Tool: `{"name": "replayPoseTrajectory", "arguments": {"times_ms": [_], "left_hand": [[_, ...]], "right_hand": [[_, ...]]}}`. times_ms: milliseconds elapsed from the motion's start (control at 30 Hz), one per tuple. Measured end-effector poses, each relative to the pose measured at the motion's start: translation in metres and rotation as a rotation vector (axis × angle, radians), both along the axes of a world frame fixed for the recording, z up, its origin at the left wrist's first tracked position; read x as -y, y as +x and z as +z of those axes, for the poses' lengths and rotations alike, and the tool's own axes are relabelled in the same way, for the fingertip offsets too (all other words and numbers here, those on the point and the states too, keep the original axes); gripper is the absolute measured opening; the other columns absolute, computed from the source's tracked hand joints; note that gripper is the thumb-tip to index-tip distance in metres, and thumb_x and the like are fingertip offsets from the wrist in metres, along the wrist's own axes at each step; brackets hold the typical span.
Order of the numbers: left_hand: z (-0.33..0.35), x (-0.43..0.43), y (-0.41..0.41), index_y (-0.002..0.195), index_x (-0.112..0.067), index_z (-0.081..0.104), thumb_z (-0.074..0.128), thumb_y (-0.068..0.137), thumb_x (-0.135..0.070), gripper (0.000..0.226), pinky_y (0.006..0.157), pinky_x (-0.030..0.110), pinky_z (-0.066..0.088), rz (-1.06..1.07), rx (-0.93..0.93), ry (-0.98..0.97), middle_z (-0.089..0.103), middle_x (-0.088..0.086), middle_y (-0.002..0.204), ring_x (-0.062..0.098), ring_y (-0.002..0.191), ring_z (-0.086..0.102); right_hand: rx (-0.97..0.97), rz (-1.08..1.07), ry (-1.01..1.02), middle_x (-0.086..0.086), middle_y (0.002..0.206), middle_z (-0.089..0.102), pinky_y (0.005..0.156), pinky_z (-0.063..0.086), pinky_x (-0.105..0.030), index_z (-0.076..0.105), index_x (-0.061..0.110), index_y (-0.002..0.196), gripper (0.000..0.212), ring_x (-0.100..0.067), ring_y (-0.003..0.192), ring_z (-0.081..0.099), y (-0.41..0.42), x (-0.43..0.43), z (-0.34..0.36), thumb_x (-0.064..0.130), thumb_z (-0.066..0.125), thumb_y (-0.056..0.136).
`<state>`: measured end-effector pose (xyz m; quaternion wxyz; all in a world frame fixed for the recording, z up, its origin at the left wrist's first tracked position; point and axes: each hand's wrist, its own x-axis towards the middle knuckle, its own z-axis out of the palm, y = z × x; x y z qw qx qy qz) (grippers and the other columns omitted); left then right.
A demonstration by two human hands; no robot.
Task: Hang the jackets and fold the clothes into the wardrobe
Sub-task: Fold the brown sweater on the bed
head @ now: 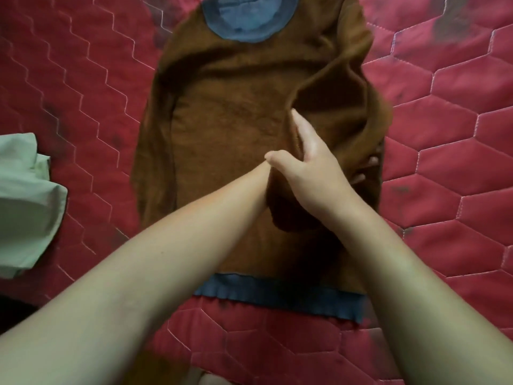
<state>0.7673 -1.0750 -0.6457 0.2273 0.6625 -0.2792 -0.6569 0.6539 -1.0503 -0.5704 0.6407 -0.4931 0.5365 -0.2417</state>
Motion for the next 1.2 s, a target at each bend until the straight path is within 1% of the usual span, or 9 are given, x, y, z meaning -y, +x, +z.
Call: {"name": "replayPoseTrajectory", "arguments": {"times_ms": [100,200,367,467,567,700,833,1067,1200], "left_hand": [[-0.008,0.004,0.006,0.063,-0.018,0.069,0.051,0.104,-0.025,0.046,0.083,0.037,0.051,0.138,0.000,0.056,0.066,-0.001,0.067,0.019,0.072,0.064],[-0.011,0.015,0.019,0.097,-0.016,0.073,0.048,0.101,-0.045,0.038,0.088,0.035,0.056,0.246,-0.102,0.102,0.072,0.007,0.096,0.021,0.092,0.069],[0.000,0.054,0.003,0.153,-0.026,0.030,0.075,0.086,-0.044,0.083,0.111,0.031,0.045,-0.233,0.347,-0.370,0.052,0.002,0.145,0.013,0.130,0.053],[0.007,0.078,-0.025,0.145,-0.032,0.039,0.068,0.088,-0.019,0.065,0.104,0.035,0.050,-0.466,0.602,-0.605,0.050,0.002,0.129,0.016,0.118,0.056],[0.003,0.093,-0.032,0.118,-0.028,0.058,0.061,0.087,-0.009,0.037,0.085,0.040,0.056,-0.671,0.804,-0.744,0.045,0.003,0.126,0.019,0.104,0.057],[-0.005,0.120,-0.026,0.117,-0.028,0.068,0.055,0.087,-0.006,0.039,0.094,0.041,0.052,-0.822,0.896,-0.605,0.040,0.004,0.140,0.027,0.115,0.057],[-0.004,0.149,-0.025,0.139,-0.020,0.059,0.040,0.082,0.003,0.064,0.114,0.026,0.037,-0.534,0.663,-0.373,0.051,0.003,0.143,0.019,0.133,0.050],[-0.010,0.169,-0.010,0.110,-0.011,0.077,0.058,0.083,0.001,0.035,0.090,0.033,0.059,0.052,0.224,-0.376,0.078,0.008,0.095,0.018,0.088,0.071],[-0.024,0.181,0.010,0.122,-0.010,0.071,0.063,0.098,-0.023,0.029,0.097,0.043,0.057,0.141,0.186,-0.317,0.076,0.007,0.109,0.021,0.105,0.071]], "right_hand": [[-0.249,0.185,0.148,0.004,0.155,0.047,0.110,0.037,-0.029,0.031,0.034,0.158,0.070,-0.017,0.139,0.047,-0.011,-0.005,-0.011,0.051,0.058,0.096],[-0.431,0.478,0.197,-0.004,0.143,0.059,0.105,0.047,-0.038,0.036,0.029,0.152,0.066,-0.027,0.126,0.058,-0.013,-0.026,-0.019,0.056,0.056,0.095],[-0.645,0.686,0.197,-0.014,0.148,0.052,0.098,0.054,-0.047,0.003,0.029,0.163,0.086,-0.038,0.122,0.061,0.016,-0.056,-0.037,0.060,0.048,0.097],[-0.293,0.584,0.609,-0.018,0.155,0.042,0.070,0.064,-0.047,-0.010,0.040,0.161,0.096,-0.040,0.090,0.074,0.018,-0.061,-0.035,0.060,0.057,0.095],[0.058,0.611,0.914,-0.024,0.132,0.062,0.071,0.063,-0.044,0.026,0.037,0.155,0.069,-0.037,0.081,0.074,0.004,-0.070,-0.033,0.056,0.059,0.097],[-0.243,0.003,0.386,-0.005,0.083,0.070,0.081,0.060,-0.055,0.062,0.033,0.089,0.020,-0.030,0.080,0.071,-0.030,-0.029,-0.070,0.052,0.063,0.083],[-0.382,-0.488,0.001,-0.005,0.103,0.054,0.097,0.047,-0.036,0.054,0.029,0.111,0.032,-0.027,0.093,0.058,-0.063,0.038,-0.079,0.029,0.067,0.082],[0.001,-0.567,0.274,-0.014,0.114,0.072,0.062,0.053,-0.034,0.067,0.030,0.116,0.059,-0.022,0.081,0.068,-0.078,0.091,-0.088,-0.012,0.054,0.076],[0.201,-0.729,0.348,-0.008,0.122,0.072,0.057,0.051,-0.026,0.068,0.023,0.127,0.067,-0.018,0.081,0.070,-0.089,0.099,-0.092,-0.019,0.047,0.078]]}}
